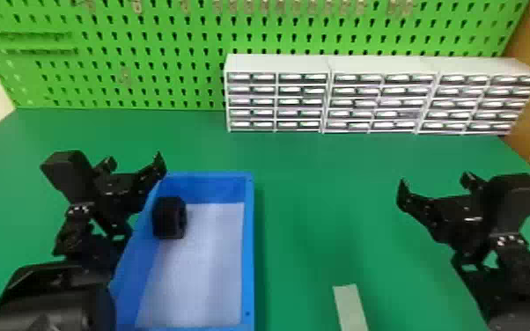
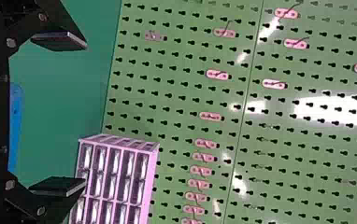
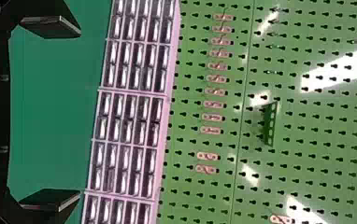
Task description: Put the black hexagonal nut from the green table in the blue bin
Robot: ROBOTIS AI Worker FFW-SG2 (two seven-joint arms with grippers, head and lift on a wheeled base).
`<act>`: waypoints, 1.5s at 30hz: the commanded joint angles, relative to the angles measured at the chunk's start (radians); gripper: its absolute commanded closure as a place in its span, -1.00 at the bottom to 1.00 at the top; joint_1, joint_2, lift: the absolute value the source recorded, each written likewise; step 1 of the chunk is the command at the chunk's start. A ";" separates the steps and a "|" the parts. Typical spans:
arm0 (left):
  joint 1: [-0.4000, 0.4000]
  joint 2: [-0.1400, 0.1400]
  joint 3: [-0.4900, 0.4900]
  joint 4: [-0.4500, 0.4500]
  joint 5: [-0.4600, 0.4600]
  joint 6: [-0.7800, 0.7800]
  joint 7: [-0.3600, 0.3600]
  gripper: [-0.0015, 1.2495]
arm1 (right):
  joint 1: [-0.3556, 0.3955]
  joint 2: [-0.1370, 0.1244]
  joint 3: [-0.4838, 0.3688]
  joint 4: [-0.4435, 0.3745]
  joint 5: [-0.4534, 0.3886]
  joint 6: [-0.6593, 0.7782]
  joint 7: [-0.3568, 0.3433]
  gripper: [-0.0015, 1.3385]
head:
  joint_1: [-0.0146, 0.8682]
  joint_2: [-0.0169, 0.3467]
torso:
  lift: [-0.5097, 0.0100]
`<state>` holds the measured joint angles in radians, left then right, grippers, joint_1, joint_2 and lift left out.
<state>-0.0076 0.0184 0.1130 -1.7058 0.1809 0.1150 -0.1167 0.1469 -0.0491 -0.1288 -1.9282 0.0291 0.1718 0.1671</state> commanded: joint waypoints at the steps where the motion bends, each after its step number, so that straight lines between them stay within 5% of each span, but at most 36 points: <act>1: 0.000 0.000 0.001 0.000 -0.001 0.000 0.000 -0.61 | -0.001 0.000 0.000 0.000 0.000 0.000 0.000 -0.86 | 0.59 -0.63 | 0.59; 45: 0.000 0.000 -0.001 -0.002 0.002 -0.003 0.000 -0.61 | -0.001 0.002 -0.003 0.002 -0.003 0.000 0.000 -0.86 | 0.59 -0.63 | 0.59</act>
<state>-0.0078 0.0184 0.1134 -1.7062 0.1825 0.1120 -0.1166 0.1458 -0.0477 -0.1307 -1.9269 0.0261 0.1718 0.1671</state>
